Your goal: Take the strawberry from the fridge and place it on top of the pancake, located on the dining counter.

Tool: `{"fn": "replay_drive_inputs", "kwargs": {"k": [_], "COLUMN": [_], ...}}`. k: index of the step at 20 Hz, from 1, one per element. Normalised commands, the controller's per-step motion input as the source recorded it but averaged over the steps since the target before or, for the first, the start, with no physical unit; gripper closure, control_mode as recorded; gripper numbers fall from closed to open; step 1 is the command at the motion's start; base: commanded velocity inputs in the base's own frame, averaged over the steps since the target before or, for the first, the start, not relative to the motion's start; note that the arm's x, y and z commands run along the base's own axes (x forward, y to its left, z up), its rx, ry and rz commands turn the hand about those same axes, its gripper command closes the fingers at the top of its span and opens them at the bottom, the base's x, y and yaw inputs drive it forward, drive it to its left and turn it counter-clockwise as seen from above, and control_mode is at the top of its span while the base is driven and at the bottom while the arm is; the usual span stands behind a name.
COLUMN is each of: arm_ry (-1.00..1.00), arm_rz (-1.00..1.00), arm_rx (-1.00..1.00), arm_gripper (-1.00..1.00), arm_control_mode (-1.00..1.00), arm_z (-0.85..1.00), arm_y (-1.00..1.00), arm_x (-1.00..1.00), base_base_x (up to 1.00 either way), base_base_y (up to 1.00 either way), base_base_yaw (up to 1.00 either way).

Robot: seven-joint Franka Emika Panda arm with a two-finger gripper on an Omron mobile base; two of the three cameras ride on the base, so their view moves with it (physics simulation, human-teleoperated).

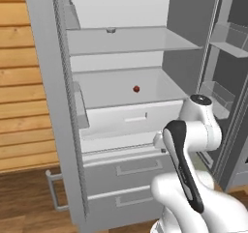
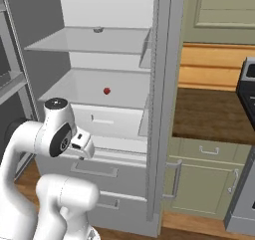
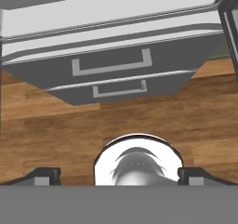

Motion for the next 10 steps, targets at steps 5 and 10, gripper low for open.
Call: {"fn": "replay_drive_inputs", "kwargs": {"k": [5, 10], "arm_ry": [0.00, 0.00], "arm_rz": [0.00, 0.00], "arm_rx": [0.00, 0.00], "arm_gripper": [-1.00, -1.00], "arm_control_mode": [1.00, 1.00], "arm_z": [0.00, 0.00], "arm_y": [0.00, 0.00], "arm_x": [0.00, 0.00], "base_base_x": [0.53, 0.52], "base_base_y": [0.09, 0.00], "base_base_yaw": [-0.01, 0.01]}}
